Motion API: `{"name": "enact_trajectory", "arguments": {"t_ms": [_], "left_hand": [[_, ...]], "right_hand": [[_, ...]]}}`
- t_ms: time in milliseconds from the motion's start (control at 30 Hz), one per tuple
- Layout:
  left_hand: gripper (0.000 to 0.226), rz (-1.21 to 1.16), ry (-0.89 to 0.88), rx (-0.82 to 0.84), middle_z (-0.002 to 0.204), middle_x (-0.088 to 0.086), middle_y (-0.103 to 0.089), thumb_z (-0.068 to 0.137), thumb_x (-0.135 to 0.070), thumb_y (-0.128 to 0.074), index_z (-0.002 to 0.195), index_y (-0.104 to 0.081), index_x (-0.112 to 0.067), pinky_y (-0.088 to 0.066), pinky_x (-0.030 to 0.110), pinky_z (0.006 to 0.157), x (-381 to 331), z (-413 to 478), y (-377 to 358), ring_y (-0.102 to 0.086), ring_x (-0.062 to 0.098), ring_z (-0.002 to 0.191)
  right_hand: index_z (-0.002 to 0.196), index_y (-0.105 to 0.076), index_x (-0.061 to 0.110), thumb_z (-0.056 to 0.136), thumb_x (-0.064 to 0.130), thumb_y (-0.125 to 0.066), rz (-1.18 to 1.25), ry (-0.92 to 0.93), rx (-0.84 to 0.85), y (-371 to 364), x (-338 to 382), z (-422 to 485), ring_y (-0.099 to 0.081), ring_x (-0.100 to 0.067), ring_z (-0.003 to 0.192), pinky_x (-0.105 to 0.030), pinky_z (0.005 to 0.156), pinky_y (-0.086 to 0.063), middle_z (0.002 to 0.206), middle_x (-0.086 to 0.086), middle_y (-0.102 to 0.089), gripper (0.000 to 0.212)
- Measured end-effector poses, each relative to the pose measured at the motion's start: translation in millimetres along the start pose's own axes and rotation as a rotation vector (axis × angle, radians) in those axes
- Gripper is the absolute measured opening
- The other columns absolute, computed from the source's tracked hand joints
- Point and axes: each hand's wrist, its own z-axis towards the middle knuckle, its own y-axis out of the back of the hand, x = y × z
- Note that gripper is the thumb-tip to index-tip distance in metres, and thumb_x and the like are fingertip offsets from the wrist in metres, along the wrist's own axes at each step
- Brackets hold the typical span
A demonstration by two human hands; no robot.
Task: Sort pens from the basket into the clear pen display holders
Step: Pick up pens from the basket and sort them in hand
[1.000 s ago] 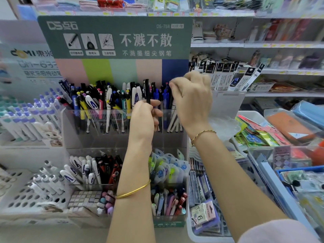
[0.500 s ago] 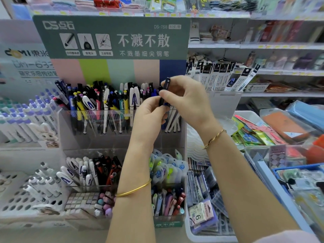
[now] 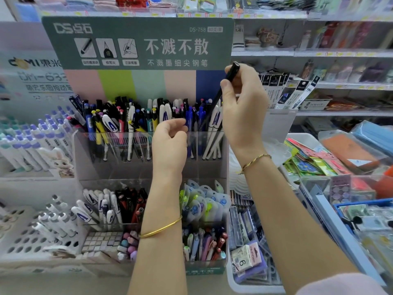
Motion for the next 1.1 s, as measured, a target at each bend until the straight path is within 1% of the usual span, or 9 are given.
{"name": "enact_trajectory", "arguments": {"t_ms": [167, 333, 400, 500, 567, 667, 833, 967, 1100], "left_hand": [[0.038, 0.008, 0.009, 0.011, 0.106, -0.006, -0.061, 0.09, 0.008, -0.04, 0.107, -0.055, -0.023, -0.049, 0.038, 0.1, -1, 1, 0, -0.058, 0.01, 0.108], [0.038, 0.014, 0.023, 0.01, 0.106, -0.007, -0.06, 0.091, 0.007, -0.038, 0.104, -0.054, -0.025, -0.049, 0.037, 0.1, -1, 2, -2, -0.058, 0.009, 0.108], [0.038, 0.019, 0.029, 0.008, 0.106, -0.007, -0.06, 0.091, 0.007, -0.039, 0.105, -0.054, -0.025, -0.049, 0.037, 0.1, -1, 2, -1, -0.058, 0.009, 0.108], [0.036, 0.022, 0.036, 0.011, 0.108, -0.006, -0.061, 0.093, 0.006, -0.04, 0.106, -0.054, -0.024, -0.049, 0.038, 0.1, 1, 2, -1, -0.058, 0.01, 0.109], [0.035, 0.025, 0.033, 0.014, 0.111, -0.003, -0.061, 0.093, 0.006, -0.041, 0.108, -0.055, -0.023, -0.049, 0.038, 0.101, 1, 3, -1, -0.058, 0.012, 0.11], [0.036, 0.024, 0.035, 0.015, 0.114, 0.0, -0.061, 0.093, 0.007, -0.041, 0.11, -0.055, -0.021, -0.049, 0.039, 0.101, 1, 3, 0, -0.058, 0.014, 0.111], [0.035, 0.009, 0.038, 0.009, 0.111, -0.001, -0.061, 0.093, 0.006, -0.04, 0.109, -0.055, -0.021, -0.05, 0.036, 0.098, 2, -2, 0, -0.059, 0.013, 0.11], [0.036, -0.003, 0.031, -0.035, 0.104, -0.003, -0.061, 0.091, 0.006, -0.04, 0.1, -0.056, -0.026, -0.054, 0.03, 0.088, 3, -14, 3, -0.06, 0.012, 0.105], [0.036, -0.011, 0.049, -0.12, 0.103, -0.002, -0.062, 0.09, 0.005, -0.041, 0.099, -0.056, -0.027, -0.054, 0.029, 0.085, 11, -36, 27, -0.061, 0.012, 0.101]], "right_hand": [[0.103, -0.062, -0.005, 0.086, 0.002, -0.057, -0.072, 0.094, 0.04, -2, 4, 0, -0.059, -0.024, 0.08, -0.031, 0.074, -0.048, 0.091, -0.012, -0.065, 0.018], [0.126, -0.053, 0.007, 0.084, -0.003, -0.061, -0.138, 0.051, 0.258, -3, 1, -5, -0.055, -0.022, 0.074, -0.034, 0.069, -0.046, 0.078, -0.003, -0.055, 0.045], [0.112, -0.063, 0.008, 0.082, 0.001, -0.064, -0.209, 0.112, 0.234, -5, -3, -9, -0.055, -0.027, 0.079, -0.037, 0.072, -0.047, 0.079, -0.006, -0.062, 0.031], [0.089, -0.073, 0.013, 0.082, 0.012, -0.065, -0.28, 0.123, 0.178, -8, -12, -10, -0.053, -0.03, 0.09, -0.029, 0.077, -0.039, 0.092, -0.007, -0.063, 0.011], [0.088, -0.075, 0.017, 0.081, 0.014, -0.064, -0.363, 0.102, 0.218, -7, -18, -11, -0.052, -0.033, 0.094, -0.032, 0.075, -0.038, 0.099, -0.009, -0.06, 0.014], [0.099, -0.076, 0.02, 0.078, 0.007, -0.048, -0.442, 0.117, 0.278, -1, -24, -13, -0.05, -0.035, 0.1, -0.035, 0.075, -0.036, 0.107, -0.011, -0.059, 0.037], [0.104, -0.072, 0.013, 0.073, -0.002, -0.038, -0.18, -0.021, 0.116, 9, -14, -11, -0.052, -0.027, 0.095, -0.013, 0.081, -0.034, 0.1, -0.011, -0.058, 0.048], [0.09, -0.069, 0.007, 0.074, -0.005, -0.041, -0.043, -0.01, 0.154, 14, 3, -29, -0.056, -0.022, 0.087, -0.028, 0.074, -0.046, 0.09, -0.007, -0.059, 0.034], [0.09, -0.067, 0.006, 0.075, -0.004, -0.045, 0.104, 0.001, 0.342, 7, 32, -65, -0.055, -0.015, 0.08, -0.031, 0.068, -0.049, 0.089, -0.005, -0.06, 0.028]]}}
